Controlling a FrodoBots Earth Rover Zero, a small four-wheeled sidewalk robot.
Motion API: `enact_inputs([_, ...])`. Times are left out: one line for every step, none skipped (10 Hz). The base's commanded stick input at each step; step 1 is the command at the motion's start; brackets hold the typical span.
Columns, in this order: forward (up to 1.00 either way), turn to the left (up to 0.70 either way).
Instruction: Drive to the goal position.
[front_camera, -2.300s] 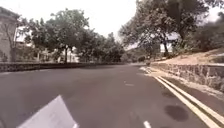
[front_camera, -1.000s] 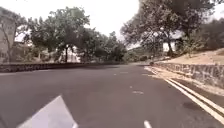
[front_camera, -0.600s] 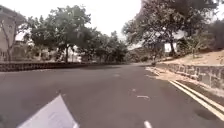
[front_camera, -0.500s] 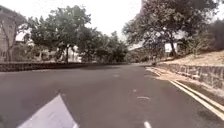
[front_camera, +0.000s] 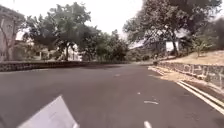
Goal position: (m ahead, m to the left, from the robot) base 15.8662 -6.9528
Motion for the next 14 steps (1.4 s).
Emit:
enact_inputs([0.5,-0.5])
enact_inputs([0.5,-0.5])
enact_inputs([0.5,-0.5])
enact_inputs([0.5,-0.5])
enact_inputs([0.5,-0.5])
enact_inputs([0.5,-0.5])
enact_inputs([0.5,-0.5])
enact_inputs([0.5,0.0])
enact_inputs([0.5,0.0])
enact_inputs([0.5,0.0])
enact_inputs([0.5,0.0])
enact_inputs([0.5,0.0])
enact_inputs([0.5,0.0])
enact_inputs([0.5,0.0])
